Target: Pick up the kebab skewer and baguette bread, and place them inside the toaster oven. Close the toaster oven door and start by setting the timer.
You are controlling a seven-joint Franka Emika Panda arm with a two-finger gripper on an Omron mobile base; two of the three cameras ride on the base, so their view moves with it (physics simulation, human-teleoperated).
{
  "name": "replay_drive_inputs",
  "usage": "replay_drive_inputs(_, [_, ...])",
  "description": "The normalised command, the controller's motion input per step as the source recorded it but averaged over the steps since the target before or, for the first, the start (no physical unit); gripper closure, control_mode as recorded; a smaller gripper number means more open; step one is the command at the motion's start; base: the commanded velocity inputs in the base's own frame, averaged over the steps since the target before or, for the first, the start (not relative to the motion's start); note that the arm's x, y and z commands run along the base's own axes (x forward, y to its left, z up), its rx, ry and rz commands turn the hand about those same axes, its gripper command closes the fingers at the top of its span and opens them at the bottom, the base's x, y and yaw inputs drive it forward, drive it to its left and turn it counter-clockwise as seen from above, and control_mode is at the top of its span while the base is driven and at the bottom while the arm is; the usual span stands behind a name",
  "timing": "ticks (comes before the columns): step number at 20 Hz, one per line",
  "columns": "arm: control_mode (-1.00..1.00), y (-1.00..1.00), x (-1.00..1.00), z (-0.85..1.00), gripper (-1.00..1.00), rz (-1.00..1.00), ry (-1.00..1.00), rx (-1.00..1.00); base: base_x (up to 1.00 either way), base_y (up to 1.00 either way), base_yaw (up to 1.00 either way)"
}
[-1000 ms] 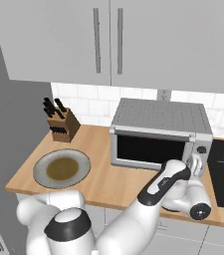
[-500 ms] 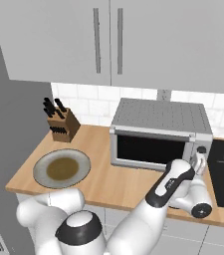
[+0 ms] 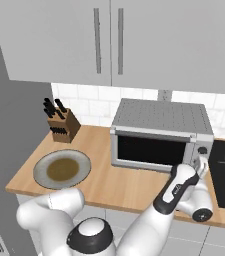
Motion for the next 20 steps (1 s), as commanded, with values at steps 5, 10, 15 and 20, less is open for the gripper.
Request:
replay_drive_inputs(5, [-1.00,-0.04,0.20,-0.18,-1.00,0.00,-0.02,0.00,0.00,0.00,0.00])
replay_drive_inputs(10, [-1.00,-0.04,0.22,-0.03,-1.00,0.00,-0.02,0.00,0.00,0.00,0.00])
replay_drive_inputs(15, [-1.00,-0.18,0.19,0.00,-1.00,-0.03,-0.02,0.00,0.00,0.00,0.00])
replay_drive_inputs(20, [-1.00,-0.31,0.17,-0.08,-1.00,-0.05,0.00,0.00,0.00,0.00,0.00])
